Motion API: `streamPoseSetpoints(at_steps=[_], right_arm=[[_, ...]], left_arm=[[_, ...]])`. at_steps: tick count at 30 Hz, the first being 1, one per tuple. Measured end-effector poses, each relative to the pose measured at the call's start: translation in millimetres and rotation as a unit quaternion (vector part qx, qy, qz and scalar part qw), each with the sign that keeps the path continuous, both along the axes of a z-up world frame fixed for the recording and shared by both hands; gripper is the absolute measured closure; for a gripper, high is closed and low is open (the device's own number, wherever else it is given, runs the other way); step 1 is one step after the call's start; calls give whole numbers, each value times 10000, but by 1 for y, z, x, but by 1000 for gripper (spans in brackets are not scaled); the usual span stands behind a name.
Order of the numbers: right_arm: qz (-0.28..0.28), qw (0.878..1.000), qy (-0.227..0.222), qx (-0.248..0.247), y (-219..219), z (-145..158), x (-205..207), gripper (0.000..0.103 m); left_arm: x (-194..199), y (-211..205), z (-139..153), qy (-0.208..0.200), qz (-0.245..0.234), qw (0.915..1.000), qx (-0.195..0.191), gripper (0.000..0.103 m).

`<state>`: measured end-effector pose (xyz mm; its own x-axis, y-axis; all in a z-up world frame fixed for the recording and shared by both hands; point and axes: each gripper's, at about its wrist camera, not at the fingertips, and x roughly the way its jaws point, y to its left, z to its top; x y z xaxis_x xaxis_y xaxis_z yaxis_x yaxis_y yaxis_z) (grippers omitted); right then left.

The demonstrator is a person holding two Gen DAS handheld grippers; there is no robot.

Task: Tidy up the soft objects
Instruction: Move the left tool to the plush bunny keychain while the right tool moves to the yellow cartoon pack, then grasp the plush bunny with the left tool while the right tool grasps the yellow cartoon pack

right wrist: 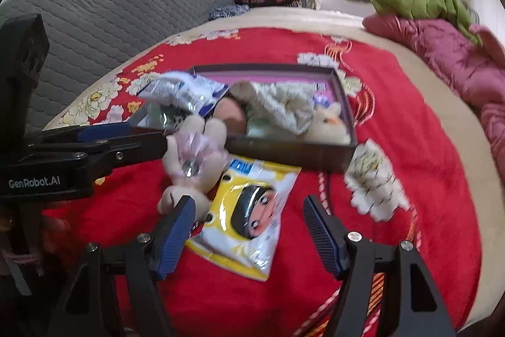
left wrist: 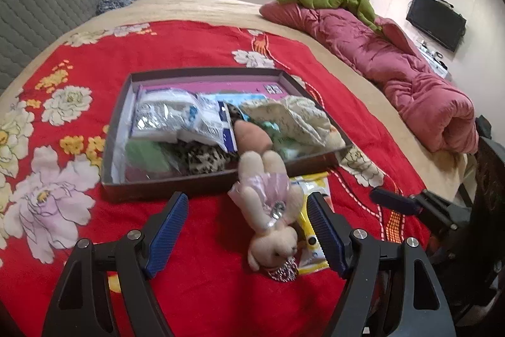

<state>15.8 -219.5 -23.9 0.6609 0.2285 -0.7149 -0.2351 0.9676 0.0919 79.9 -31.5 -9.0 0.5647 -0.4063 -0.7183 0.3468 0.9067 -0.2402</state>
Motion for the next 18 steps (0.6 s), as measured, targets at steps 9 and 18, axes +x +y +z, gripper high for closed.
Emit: streamPoseSetpoints(at_steps=[9, 18], right_arm=[[-203, 9991, 376, -54, 11, -28, 12, 33], [-499, 9967, 458, -448, 5, -42, 21, 28]], left_arm=[[8, -8, -21, 405, -151, 9991, -49, 24], [21, -24, -45, 784, -222, 9967, 23, 24]])
